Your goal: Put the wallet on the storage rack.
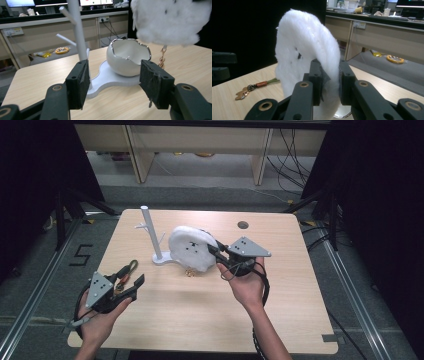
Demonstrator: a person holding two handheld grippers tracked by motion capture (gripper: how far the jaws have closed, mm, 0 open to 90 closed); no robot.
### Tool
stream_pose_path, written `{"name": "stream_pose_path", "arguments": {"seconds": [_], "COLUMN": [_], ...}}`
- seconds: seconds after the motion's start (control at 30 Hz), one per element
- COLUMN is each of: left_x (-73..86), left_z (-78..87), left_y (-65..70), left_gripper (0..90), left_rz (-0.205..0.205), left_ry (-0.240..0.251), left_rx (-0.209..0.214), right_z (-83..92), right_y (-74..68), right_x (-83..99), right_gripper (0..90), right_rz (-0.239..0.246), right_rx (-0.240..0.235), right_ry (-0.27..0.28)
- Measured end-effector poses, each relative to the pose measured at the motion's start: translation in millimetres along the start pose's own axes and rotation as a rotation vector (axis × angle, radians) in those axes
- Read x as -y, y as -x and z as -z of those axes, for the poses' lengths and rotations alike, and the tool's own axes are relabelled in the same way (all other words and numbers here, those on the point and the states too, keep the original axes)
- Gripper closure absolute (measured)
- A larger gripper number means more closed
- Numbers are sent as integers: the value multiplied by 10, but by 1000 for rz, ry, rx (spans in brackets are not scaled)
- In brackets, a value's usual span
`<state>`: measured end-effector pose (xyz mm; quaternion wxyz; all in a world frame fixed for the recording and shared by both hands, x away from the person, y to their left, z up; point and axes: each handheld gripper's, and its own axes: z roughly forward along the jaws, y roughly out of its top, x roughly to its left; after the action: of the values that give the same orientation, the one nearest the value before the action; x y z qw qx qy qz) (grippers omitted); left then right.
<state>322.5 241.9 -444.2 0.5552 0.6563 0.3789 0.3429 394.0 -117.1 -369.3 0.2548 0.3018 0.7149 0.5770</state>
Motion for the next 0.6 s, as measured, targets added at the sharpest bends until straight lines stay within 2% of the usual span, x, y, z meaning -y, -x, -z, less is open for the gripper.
{"name": "stream_pose_path", "arguments": {"seconds": [0.07, 0.1, 0.13, 0.17, 0.3, 0.33, 0.37, 0.6], "left_x": [45, 70, 90, 128, 194, 213, 240, 317], "left_z": [18, 29, 21, 35, 41, 29, 40, 19], "left_y": [-14, -20, -25, -34, -50, -54, -54, -71], "left_gripper": [408, 408, 408, 407, 407, 407, 407, 402], "left_rz": [8, 12, 16, 16, 25, 30, 36, 31], "left_ry": [-7, -12, 0, -18, -38, -25, -40, -28], "left_rx": [-7, -10, -8, -16, -29, -25, -33, -27], "right_z": [3, 6, 11, 6, -15, -11, -12, -63], "right_y": [6, 19, 13, 35, 44, 49, 41, 51], "right_x": [-22, -35, -51, -82, -119, -125, -129, -149], "right_gripper": [774, 774, 774, 774, 773, 773, 773, 773], "right_rz": [2, 19, 0, 29, 25, 30, 16, 8], "right_rx": [10, 20, 16, 26, 17, 28, 32, 32], "right_ry": [-1, 6, -1, 14, 12, 8, 4, 20]}}
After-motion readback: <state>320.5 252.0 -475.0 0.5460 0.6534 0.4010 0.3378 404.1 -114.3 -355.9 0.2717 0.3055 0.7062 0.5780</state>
